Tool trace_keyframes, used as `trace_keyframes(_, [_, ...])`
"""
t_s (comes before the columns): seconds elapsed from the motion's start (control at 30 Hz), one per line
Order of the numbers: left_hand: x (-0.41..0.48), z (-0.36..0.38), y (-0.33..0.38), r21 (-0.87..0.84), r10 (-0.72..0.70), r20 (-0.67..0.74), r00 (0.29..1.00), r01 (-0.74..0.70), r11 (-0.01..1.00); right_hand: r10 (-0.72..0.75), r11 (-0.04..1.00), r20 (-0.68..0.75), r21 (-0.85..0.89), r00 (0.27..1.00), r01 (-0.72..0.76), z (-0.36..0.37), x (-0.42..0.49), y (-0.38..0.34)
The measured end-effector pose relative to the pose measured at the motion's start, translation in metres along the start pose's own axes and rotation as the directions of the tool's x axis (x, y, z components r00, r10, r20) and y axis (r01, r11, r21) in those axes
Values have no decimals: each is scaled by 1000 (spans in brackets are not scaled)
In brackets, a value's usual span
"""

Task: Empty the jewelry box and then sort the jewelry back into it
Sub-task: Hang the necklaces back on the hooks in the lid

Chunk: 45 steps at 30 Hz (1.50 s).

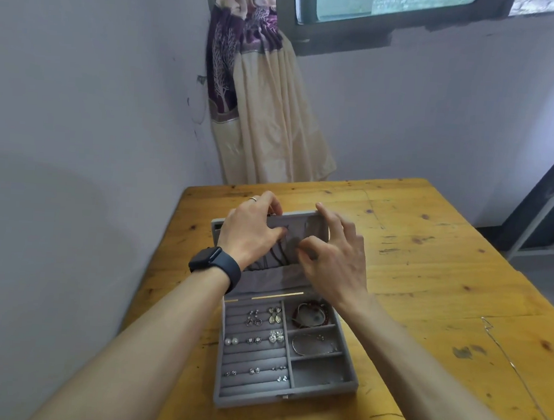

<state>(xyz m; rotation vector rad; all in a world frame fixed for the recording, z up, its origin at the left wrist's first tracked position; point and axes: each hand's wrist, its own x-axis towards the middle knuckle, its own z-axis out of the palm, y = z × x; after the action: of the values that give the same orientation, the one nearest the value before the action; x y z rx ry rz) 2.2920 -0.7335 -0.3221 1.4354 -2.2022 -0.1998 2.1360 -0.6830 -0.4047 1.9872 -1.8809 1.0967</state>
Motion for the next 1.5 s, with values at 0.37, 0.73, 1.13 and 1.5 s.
trace_keyframes(0.37, [-3, 3, -3, 51, 61, 16, 998, -61, 997, 101, 994, 145, 17, 984, -104, 6, -54, 5])
trace_keyframes(0.73, [-2, 2, -2, 127, 63, 155, 986, -84, 988, 285, 904, 506, 140, 814, -404, -17, -61, -10])
trace_keyframes(1.13, [-6, 5, -6, 90, 80, 89, 993, -88, 992, 307, 885, 527, 147, 792, -441, -24, -70, -15])
trace_keyframes(1.5, [-25, 10, -5, 277, 118, 38, 992, -124, 953, 268, 889, 521, 189, 810, -416, -31, -76, -11])
